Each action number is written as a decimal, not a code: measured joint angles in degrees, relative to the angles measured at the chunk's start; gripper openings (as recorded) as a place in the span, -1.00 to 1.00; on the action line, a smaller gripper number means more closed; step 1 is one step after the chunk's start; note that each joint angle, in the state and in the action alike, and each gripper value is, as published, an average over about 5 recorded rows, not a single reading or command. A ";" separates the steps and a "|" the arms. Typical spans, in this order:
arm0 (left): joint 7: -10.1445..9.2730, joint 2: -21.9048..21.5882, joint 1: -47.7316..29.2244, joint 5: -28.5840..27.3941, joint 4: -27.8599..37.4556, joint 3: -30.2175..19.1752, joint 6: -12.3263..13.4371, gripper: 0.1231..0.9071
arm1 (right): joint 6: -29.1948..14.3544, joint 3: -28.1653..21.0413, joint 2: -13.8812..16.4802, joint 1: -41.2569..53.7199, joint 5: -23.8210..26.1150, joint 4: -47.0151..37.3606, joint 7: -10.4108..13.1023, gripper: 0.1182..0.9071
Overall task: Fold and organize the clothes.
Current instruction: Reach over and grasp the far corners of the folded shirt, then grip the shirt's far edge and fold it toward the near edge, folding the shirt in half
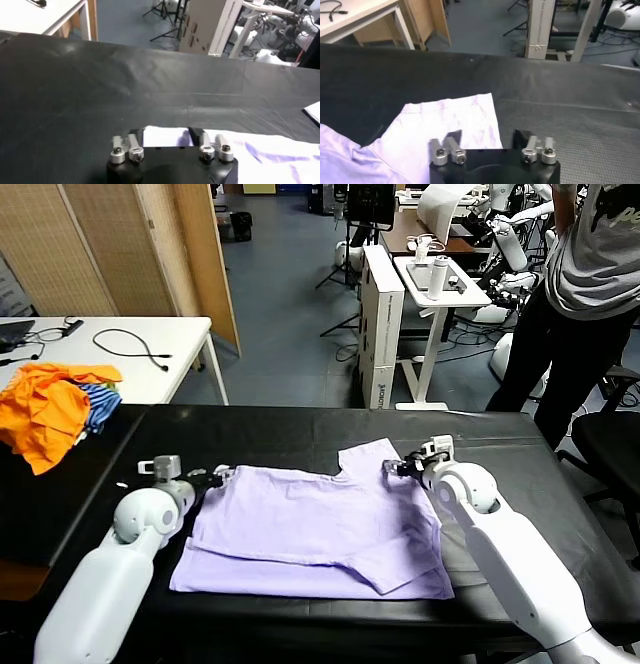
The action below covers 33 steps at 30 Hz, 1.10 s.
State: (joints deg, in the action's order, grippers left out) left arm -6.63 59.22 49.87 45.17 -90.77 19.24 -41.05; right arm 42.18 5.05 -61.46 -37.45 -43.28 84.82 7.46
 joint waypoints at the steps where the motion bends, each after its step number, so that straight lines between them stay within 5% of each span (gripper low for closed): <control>1: 0.03 -0.06 0.02 0.03 0.00 0.01 -0.03 -0.66 | 0.00 0.08 0.03 -0.13 -0.01 0.09 -0.02 -0.89; 10: -0.14 -0.16 1.19 0.08 -1.04 0.17 0.52 -0.92 | 0.02 1.57 0.48 -1.55 -0.76 1.87 -0.19 -0.95; 22: -1.90 -0.52 4.56 2.58 -6.44 3.12 2.93 -0.93 | -0.29 6.89 3.89 -7.00 -4.17 11.03 -0.90 -0.95; 33: -1.57 -1.58 11.09 4.40 -11.91 8.45 4.21 -0.93 | -0.70 14.28 7.97 -16.06 -6.96 23.85 -0.26 -0.95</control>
State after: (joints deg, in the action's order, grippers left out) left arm -8.21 57.64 60.96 49.57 -102.69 27.68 -36.84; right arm 41.48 19.33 -53.49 -53.51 -50.24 108.66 7.19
